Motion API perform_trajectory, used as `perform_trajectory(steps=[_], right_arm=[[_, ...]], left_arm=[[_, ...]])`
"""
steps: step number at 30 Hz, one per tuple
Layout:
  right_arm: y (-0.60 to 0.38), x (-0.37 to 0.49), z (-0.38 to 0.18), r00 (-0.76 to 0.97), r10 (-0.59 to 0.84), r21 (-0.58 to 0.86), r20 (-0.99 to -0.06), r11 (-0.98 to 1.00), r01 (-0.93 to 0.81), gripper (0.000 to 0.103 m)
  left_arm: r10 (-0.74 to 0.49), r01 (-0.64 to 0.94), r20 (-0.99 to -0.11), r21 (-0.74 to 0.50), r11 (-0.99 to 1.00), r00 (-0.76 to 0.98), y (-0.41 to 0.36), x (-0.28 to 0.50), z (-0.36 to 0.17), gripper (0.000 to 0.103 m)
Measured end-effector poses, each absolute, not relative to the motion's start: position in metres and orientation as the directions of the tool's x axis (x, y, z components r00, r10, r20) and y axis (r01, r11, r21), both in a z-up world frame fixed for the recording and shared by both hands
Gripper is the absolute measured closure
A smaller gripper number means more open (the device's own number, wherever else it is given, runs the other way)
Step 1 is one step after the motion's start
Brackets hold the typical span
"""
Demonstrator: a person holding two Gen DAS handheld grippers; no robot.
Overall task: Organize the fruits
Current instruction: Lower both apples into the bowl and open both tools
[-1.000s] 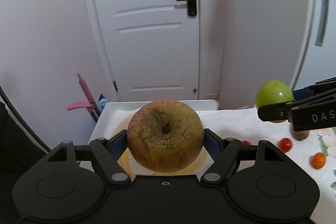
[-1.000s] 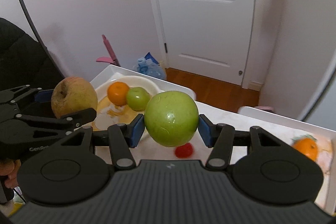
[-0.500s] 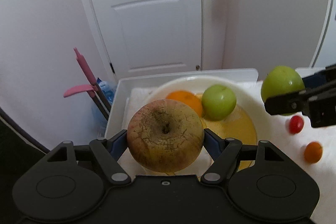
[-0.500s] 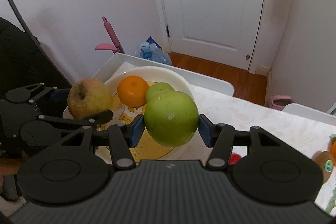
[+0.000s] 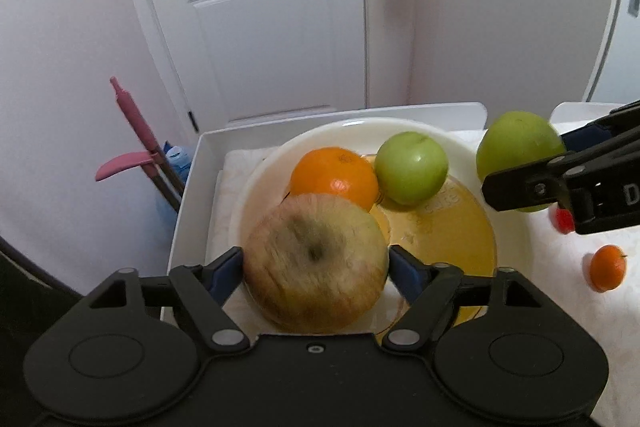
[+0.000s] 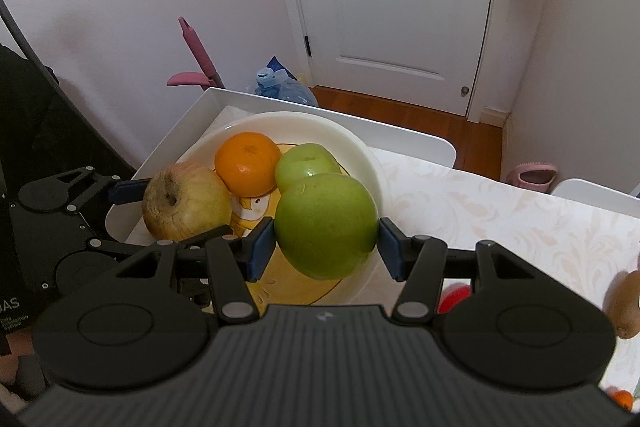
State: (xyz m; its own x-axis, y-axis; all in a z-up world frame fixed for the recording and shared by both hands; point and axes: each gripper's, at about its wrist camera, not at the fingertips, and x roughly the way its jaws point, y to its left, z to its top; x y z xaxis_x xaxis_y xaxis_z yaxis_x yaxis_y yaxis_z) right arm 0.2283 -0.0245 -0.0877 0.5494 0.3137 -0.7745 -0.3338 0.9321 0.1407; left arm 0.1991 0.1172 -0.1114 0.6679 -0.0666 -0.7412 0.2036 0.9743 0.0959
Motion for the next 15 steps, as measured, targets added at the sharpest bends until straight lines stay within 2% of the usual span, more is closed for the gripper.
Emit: perform_trajectory(steps=[1,2,15], right_arm=[[-0.025,0.228,-0.087,0.549,0.316,0.143,-0.774,0.931,-0.335,0.033],[-0.026,0.228,-0.086,0.549,0.319,0.144,-0.772,0.930,-0.337,0.033],[-0.020,0.230,-0.090,0.494,0.376,0.143,-0.784,0.884,-0.445,0.033]], left_arm=[[-0.074,0.201,-0.734,0.086,0.976,0.675,0.118,0.198,-0.109,0.002],[-0.078,0.198,-0.727,0.082,0.977,0.683,0.119,0.195,-0.106,0.000],[-0.055,0.160,-0.740,0.071,0.985,0.670,0.124,0.161,-0.101,0.000]])
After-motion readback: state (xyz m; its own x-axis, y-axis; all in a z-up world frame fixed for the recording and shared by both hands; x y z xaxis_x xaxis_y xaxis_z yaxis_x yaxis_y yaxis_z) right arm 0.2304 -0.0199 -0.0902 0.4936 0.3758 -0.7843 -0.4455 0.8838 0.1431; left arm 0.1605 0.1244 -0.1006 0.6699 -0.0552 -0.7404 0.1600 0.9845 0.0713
